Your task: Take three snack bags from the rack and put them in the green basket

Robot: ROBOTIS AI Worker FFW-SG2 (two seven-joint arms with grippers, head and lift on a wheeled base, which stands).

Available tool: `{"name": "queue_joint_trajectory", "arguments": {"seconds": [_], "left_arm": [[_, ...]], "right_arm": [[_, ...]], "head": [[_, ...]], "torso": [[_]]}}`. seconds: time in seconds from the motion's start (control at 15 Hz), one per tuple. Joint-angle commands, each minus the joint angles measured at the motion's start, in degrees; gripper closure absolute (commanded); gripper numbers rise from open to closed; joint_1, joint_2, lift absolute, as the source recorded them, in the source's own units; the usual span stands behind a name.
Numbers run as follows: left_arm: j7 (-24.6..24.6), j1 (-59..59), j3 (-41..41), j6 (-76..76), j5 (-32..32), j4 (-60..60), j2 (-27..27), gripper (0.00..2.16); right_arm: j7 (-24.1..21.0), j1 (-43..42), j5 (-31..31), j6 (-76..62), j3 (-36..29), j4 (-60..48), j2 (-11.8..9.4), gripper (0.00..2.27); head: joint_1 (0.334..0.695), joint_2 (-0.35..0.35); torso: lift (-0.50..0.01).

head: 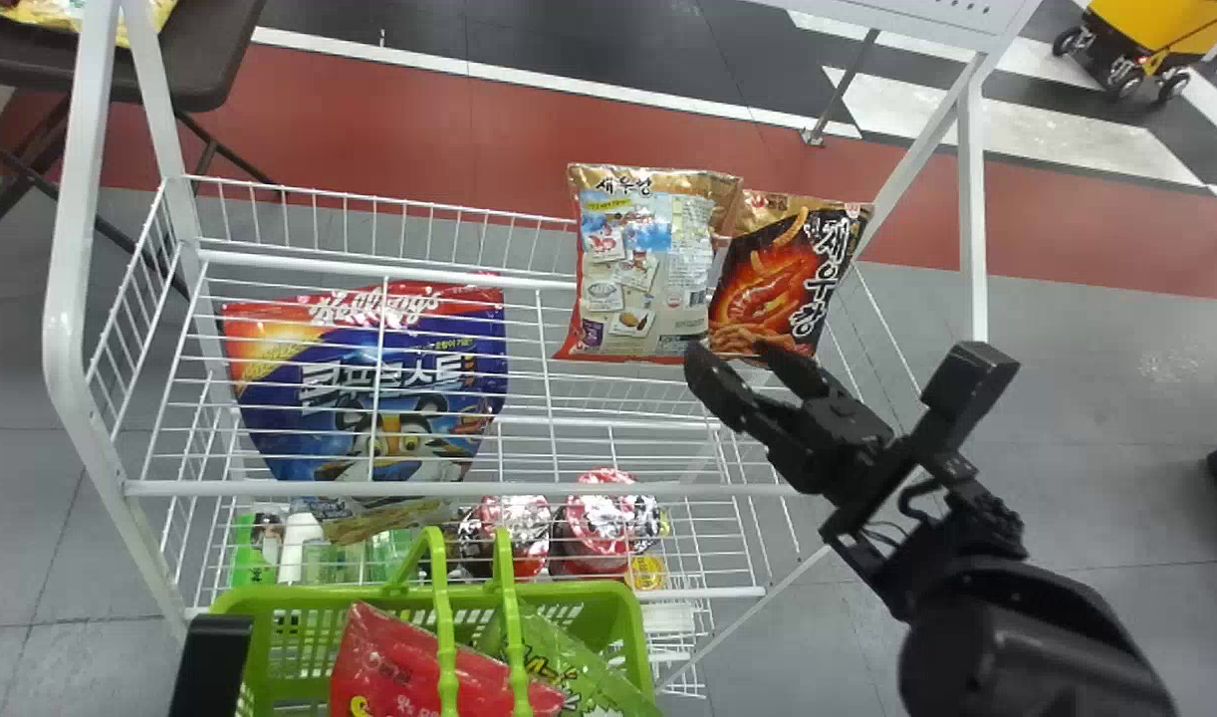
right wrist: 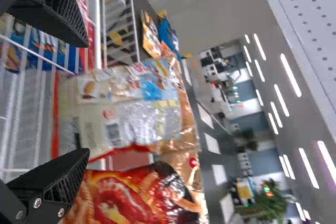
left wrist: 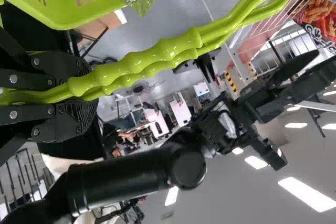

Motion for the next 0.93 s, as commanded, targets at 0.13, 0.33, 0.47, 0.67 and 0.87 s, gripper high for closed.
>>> {"name": "queue_joint_trajectory", "arguments": {"seconds": [0.13, 0.33, 0.47, 0.67, 0.87], "left_arm": [[-0.17, -1.08, -0.02, 0.15, 0.63, 1.05, 0.11, 1.22], [-0.35, -1.79, 0.34, 0.5, 1.42, 1.58, 0.64, 1.22], [-0.35, -2.32, 0.51, 0.5, 1.95, 2.02, 0.99, 1.22], [-0.26, -2.58, 0.51, 0.5, 2.13, 2.11, 0.99, 1.22], [-0.35, -2.4, 0.51, 0.85, 2.13, 1.93, 0.99, 1.22]], "right_arm": [[-5.61, -9.01, 7.83, -11.93, 4.21, 12.48, 0.05, 0.11], [-5.61, -13.32, 10.64, -10.87, 4.47, 17.93, 0.05, 0.11], [-4.74, -15.43, 11.08, -7.01, 4.74, 20.74, 0.05, 0.22], [-0.78, -15.52, 10.56, -2.61, 5.09, 20.74, -0.09, 2.05], [0.89, -12.79, 8.97, 6.7, 5.0, 13.97, -0.09, 2.13]], "head": [[0.695, -0.35], [0.695, -0.35], [0.695, -0.35], [0.695, -0.35], [0.695, -0.35]], "torso": [[-0.007], [-0.007], [-0.007], [-0.007], [-0.007]]}}
